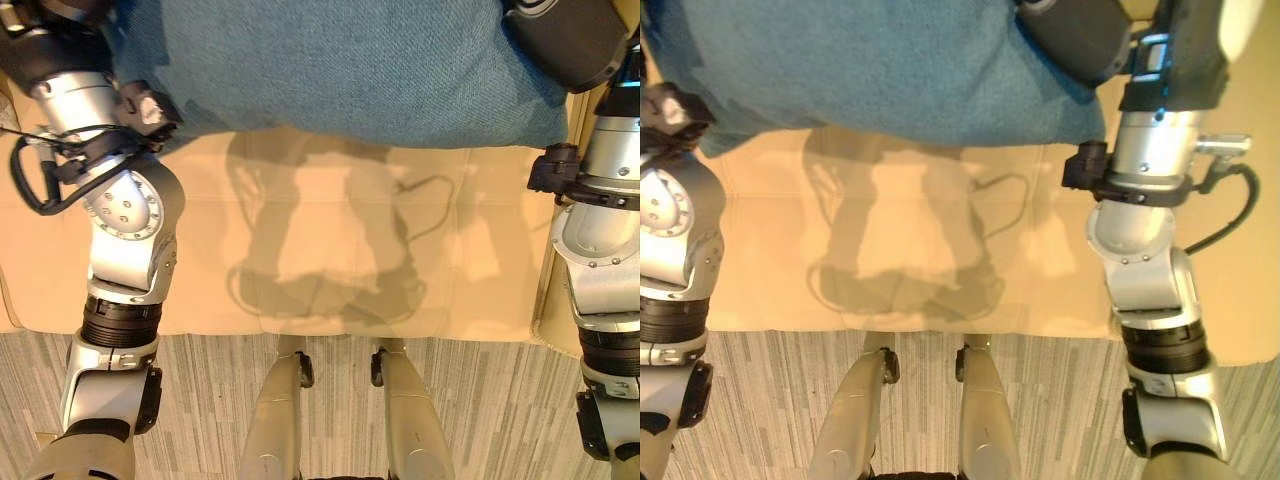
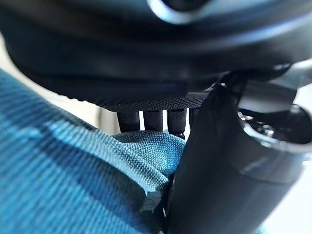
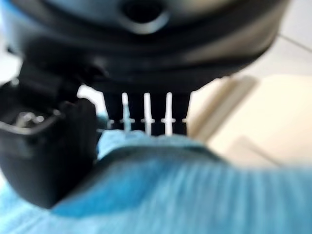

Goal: Pick up all the scattered cushions and arrange them neatly on the sofa.

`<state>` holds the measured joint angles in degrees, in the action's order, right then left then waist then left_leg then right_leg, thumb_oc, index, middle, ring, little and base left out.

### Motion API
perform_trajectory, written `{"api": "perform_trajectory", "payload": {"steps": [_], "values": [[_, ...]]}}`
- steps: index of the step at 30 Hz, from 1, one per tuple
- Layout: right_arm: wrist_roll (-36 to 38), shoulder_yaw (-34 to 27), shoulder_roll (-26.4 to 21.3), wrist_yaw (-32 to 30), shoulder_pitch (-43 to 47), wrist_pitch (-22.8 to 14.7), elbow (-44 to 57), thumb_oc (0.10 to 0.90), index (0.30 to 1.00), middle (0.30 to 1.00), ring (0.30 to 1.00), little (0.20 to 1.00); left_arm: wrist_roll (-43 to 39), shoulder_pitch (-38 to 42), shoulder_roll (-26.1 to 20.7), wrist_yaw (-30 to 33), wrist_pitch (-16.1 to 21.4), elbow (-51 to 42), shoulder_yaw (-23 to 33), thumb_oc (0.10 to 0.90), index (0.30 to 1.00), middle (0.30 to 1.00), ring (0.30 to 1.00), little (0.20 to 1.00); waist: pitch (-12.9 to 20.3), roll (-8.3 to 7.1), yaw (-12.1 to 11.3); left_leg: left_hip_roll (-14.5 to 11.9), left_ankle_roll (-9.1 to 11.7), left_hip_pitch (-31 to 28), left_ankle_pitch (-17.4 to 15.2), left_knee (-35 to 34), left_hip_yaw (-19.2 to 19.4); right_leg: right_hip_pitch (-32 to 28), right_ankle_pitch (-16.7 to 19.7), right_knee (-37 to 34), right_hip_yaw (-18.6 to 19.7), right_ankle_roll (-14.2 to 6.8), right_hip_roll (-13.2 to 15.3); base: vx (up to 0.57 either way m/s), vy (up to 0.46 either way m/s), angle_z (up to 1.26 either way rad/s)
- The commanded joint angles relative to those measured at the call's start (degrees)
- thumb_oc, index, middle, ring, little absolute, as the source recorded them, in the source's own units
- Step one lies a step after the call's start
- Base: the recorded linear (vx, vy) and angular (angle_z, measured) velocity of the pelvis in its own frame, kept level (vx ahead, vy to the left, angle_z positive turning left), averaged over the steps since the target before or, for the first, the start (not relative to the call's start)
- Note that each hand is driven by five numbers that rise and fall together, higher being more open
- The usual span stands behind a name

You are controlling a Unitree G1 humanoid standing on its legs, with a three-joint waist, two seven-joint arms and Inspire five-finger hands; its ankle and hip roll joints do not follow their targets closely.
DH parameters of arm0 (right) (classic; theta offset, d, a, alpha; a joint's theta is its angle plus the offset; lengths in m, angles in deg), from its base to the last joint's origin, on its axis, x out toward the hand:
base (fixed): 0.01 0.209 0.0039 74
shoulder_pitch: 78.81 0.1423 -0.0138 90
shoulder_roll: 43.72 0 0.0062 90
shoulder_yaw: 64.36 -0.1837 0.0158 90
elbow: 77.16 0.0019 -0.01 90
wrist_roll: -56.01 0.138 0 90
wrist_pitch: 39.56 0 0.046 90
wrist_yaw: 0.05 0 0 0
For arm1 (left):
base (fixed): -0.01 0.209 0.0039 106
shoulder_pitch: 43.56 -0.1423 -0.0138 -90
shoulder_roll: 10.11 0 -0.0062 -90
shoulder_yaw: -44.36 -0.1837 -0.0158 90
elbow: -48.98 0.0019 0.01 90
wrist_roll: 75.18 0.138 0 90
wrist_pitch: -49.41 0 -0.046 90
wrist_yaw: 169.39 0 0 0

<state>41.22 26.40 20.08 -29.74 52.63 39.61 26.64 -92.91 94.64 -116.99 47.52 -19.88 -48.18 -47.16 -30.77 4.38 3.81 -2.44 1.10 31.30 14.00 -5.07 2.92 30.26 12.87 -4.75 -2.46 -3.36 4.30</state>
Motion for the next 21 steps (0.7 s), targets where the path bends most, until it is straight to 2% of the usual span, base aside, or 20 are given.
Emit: {"api": "perform_trajectory", "payload": {"steps": [1,3,5,6,7,8,9,10,11,13,14,15,16,21], "values": [[-5.03,4.42,-2.97,-6.02,7.75,-5.32,-3.75,0.4,0.3,0.3,0.3,0.3,10.76,11.44,-3.66,1.46,8.84,-2.03,-5.85,0.4,0.3,0.3,0.3,0.3,8.71,-3.08,0.84,-0.14,1.88,-0.89,-12.92,7.99,-0.86,-2.66,-10.12,4.86,-0.74,-2.84,2.72,0.0,-0.007,0.06],[-6.07,7.29,-3.7,-8.49,9.22,-2.6,-13.65,0.4,0.3,0.3,0.3,0.3,9.15,15.36,-3.29,1.94,7.39,8.62,-9.76,0.4,0.3,0.3,0.3,0.3,9.18,-3.13,1.08,-0.32,1.8,-1.27,-13.08,7.49,-0.86,-2.94,-10.21,4.57,-0.91,-2.93,2.72,-0.01,-0.013,0.05],[-6.97,11.1,-4.13,-10.28,12.09,0.15,-22.85,0.4,0.3,0.3,0.3,0.3,5.05,18.85,-2.37,-0.57,6.5,18.36,-13.95,0.4,0.3,0.3,0.3,0.3,9.42,-3.24,1.17,-0.31,1.66,-1.35,-12.77,7.27,-0.86,-3.04,-10.04,4.51,-1.14,-2.95,2.8,-0.04,-0.018,0.03],[-6.93,12.75,-4.18,-10.98,13.8,1.15,-26.86,0.4,0.3,0.3,0.3,0.3,5.64,20.99,-2.66,-1.01,5.28,22.97,-15.86,0.4,0.3,0.3,0.3,0.3,9.29,-3.21,1.25,-0.35,1.61,-1.32,-12.63,7.25,-0.88,-2.97,-10.0,4.6,-1.19,-2.91,2.87,-0.05,-0.01,0.01],[-5.81,14.15,-2.62,-11.83,15.83,2.14,-31.03,0.4,0.3,0.3,0.3,0.3,3.72,22.9,-1.14,-1.92,4.55,27.63,-17.41,0.4,0.3,0.3,0.3,0.3,8.92,-3.17,1.42,-0.31,1.52,-1.29,-12.59,7.33,-0.93,-2.89,-10.05,4.78,-1.19,-2.85,2.94,-0.05,-0.003,0.0],[-4.04,14.25,-1.38,-12.81,17.06,2.38,-34.6,0.4,0.3,0.3,0.3,0.3,4.98,24.97,-0.68,-1.75,3.05,31.6,-18.68,0.4,0.3,0.3,0.3,0.3,8.98,-3.11,1.49,-0.31,1.48,-1.24,-12.53,7.45,-1.0,-2.83,-10.06,4.96,-1.21,-2.78,2.97,-0.05,-0.004,-0.01],[-2.71,15.48,-0.56,-14.42,18.9,2.47,-40.04,0.4,0.3,0.3,0.3,0.3,11.85,28.51,-0.27,1.66,-0.45,37.91,-21.23,0.4,0.3,0.3,0.3,0.3,8.85,-3.2,1.66,-0.32,1.48,-1.04,-12.42,7.76,-1.13,-2.72,-10.05,5.19,-1.14,-2.69,3.04,-0.04,-0.001,-0.01],[-2.56,15.69,-0.59,-14.66,19.54,2.15,-40.77,0.4,0.3,0.3,0.3,0.3,12.22,29.13,-0.05,2.13,-0.41,38.38,-21.55,0.4,0.3,0.3,0.3,0.3,8.61,-3.26,1.61,-0.3,1.48,-0.98,-12.44,7.83,-1.16,-2.69,-10.09,5.23,-1.16,-2.68,3.07,-0.08,-0.013,-0.01],[1.79,19.14,3.88,-15.49,25.57,3.35,-49.06,0.4,0.3,0.3,0.3,0.3,13.14,33.42,4.54,3.41,-3.77,49.03,-23.55,0.4,0.3,0.3,0.3,0.3,7.65,-3.55,1.93,-0.33,1.5,-0.51,-12.28,8.27,-1.12,-2.07,-9.93,5.83,-1.11,-2.64,3.21,-0.08,-0.02,-0.02],[5.52,18.69,7.45,-17.15,28.45,4.37,-52.52,0.4,0.3,0.3,0.3,0.3,9.66,34.36,6.59,3.69,-4.46,53.45,-22.5,0.4,0.3,0.3,0.3,0.3,7.33,-3.46,2.04,-0.26,1.47,-0.27,-12.28,8.38,-0.98,-1.73,-9.68,6.03,-0.96,-2.67,3.33,-0.05,-0.008,-0.04],[5.57,18.76,7.49,-17.2,28.61,4.35,-52.65,0.4,0.3,0.3,0.3,0.3,9.58,34.48,6.53,3.65,-4.41,53.56,-22.54,0.4,0.3,0.3,0.3,0.3,7.3,-3.5,2.05,-0.26,1.47,-0.25,-12.29,8.39,-0.95,-1.69,-9.68,6.04,-0.93,-2.67,3.34,-0.03,0.011,-0.05],[8.37,19.72,9.47,-17.1,31.98,4.5,-56.32,0.4,0.3,0.3,0.3,0.3,9.27,37.04,7.65,1.91,-5.67,60.07,-23.65,0.4,0.3,0.3,0.3,0.3,7.28,-3.44,2.22,-0.27,1.5,0.05,-12.05,8.33,-0.87,-1.18,-9.37,6.11,-0.56,-2.68,3.4,-0.04,0.012,-0.03],[8.79,20.77,10.03,-16.97,34.02,4.57,-57.93,0.4,0.3,0.3,0.3,0.3,9.54,38.06,7.7,1.17,-6.06,62.84,-24.31,0.4,0.3,0.3,0.3,0.3,7.06,-3.44,2.29,-0.22,1.52,0.32,-11.85,8.25,-0.74,-0.87,-9.15,6.1,-0.39,-2.71,3.4,-0.04,0.012,-0.01],[9.62,21.69,10.92,-17.05,35.56,5.29,-58.61,0.4,0.3,0.3,0.3,0.3,7.25,37.51,8.3,1.24,-6.36,65.29,-22.5,0.4,0.3,0.3,0.3,0.3,6.99,-3.29,2.35,-0.33,1.64,1.12,-11.28,7.97,-0.46,-0.16,-8.82,5.75,-0.21,-2.87,3.45,-0.01,0.002,0.0]]}}
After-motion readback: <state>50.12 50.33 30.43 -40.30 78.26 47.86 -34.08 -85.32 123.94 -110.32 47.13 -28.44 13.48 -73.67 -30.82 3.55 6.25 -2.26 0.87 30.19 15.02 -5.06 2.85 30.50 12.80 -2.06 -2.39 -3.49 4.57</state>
